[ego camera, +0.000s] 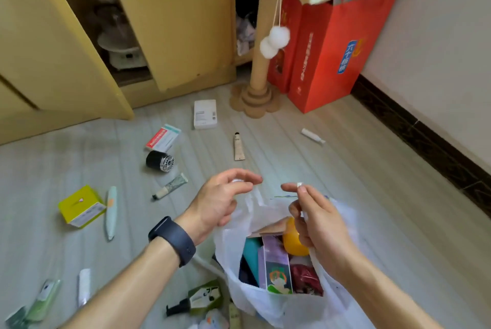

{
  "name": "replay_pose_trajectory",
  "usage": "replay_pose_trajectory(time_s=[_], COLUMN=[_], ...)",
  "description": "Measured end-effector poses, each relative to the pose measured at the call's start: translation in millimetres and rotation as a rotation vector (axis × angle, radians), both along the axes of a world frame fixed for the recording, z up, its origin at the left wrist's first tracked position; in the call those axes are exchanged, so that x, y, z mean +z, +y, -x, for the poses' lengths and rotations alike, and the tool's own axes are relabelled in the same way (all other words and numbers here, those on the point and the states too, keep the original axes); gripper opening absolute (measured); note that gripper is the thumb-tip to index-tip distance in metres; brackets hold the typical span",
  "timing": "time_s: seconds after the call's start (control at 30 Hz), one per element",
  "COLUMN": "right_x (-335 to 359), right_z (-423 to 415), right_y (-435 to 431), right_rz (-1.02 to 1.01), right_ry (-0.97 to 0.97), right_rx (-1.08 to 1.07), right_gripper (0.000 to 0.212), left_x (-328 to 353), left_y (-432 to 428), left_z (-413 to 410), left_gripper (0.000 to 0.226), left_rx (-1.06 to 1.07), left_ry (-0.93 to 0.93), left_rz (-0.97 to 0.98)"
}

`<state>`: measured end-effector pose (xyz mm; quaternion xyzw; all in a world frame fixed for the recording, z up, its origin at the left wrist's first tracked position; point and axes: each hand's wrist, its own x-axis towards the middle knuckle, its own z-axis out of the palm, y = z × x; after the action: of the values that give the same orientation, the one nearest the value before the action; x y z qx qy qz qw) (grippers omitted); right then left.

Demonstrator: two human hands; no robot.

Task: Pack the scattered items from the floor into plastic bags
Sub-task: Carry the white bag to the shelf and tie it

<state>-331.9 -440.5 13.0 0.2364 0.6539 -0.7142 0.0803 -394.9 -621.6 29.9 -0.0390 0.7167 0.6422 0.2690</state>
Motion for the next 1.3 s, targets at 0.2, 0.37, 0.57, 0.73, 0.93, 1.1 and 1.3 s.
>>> replay_pose_trajectory(time_s=[0.2,0.37,0.57,0.73,0.93,1.1,1.3], right_x=[-7.3,71.7,210.7,336.8,502.6,596.9,653.1], right_z=[-1.5,-19.6,-20.7,-1.4,-9.2,-30.3,-44.8], right_y=[-20.1,-13.5,34.7,29.8,-15.8,-49.2,-96.6], right_rz=[-0.055,-0.181,-0.179,-0.123,-0.08,-0.032,0.064], right_ry=[-0.183,-0.421,-0.601,-0.526,-0.469,-0.355,-0.253], right_rx=[0.072,0.166,0.001,0.079,0.258,0.296,0.375], right_gripper=[0.031,0.025,0.024,0.029,0.038,0.031,0.019], left_x=[-14.0,35.6,149.4,286.9,466.6,570.6,641.9], left_y=[-13.5,-29.4,-3.1,-19.2,-86.1,-118.8,-161.1], left_z=[9.2,-23.5,-38.9,-29.5,-70.8,-110.1,-155.9], left_gripper=[0.021,0.022,0.022,0.018,0.036,0.037,0.038], left_rx=[-0.032,0.264,0.289,0.5,0.527,0.621,0.811], left_ry=[-0.338,-0.632,-0.731,-0.767,-0.708,-0.627,-0.494], left_rz=[0.123,0.156,0.164,-0.056,-0.134,-0.17,-0.242])
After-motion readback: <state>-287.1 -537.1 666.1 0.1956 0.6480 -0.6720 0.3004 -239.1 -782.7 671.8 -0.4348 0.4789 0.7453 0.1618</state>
